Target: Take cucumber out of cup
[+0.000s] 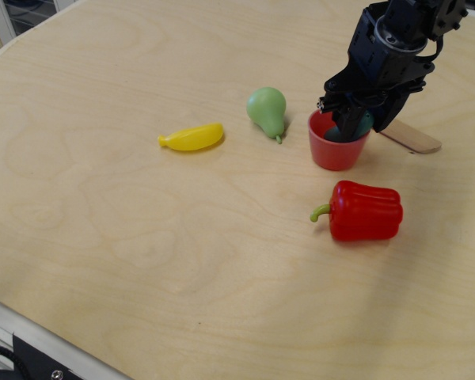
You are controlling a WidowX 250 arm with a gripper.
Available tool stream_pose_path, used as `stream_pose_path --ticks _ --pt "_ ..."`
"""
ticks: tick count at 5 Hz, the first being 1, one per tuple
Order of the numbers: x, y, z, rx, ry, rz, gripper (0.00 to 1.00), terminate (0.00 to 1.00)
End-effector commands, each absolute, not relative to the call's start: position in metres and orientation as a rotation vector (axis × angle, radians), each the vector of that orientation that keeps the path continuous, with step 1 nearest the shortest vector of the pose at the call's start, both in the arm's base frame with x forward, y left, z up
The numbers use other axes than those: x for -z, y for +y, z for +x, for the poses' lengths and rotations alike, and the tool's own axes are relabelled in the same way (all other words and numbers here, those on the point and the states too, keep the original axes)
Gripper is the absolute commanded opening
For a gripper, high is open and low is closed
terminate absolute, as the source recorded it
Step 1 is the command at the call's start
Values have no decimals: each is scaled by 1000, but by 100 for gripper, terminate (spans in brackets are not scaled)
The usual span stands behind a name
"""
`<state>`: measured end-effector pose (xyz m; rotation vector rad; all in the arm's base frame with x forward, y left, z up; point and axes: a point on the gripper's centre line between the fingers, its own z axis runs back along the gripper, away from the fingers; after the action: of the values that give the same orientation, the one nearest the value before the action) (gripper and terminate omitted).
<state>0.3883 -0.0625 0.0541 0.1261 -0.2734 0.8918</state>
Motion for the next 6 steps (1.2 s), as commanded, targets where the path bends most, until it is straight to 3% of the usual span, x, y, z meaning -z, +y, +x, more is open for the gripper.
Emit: stream_pose_path --ticks 1,4,6 --pt "-83 -54 387 -890 -317 92 0 0" --pt "-152 -35 381 -939 -472 52 0 0" --pt "-155 -28 333 -965 -463 73 0 0"
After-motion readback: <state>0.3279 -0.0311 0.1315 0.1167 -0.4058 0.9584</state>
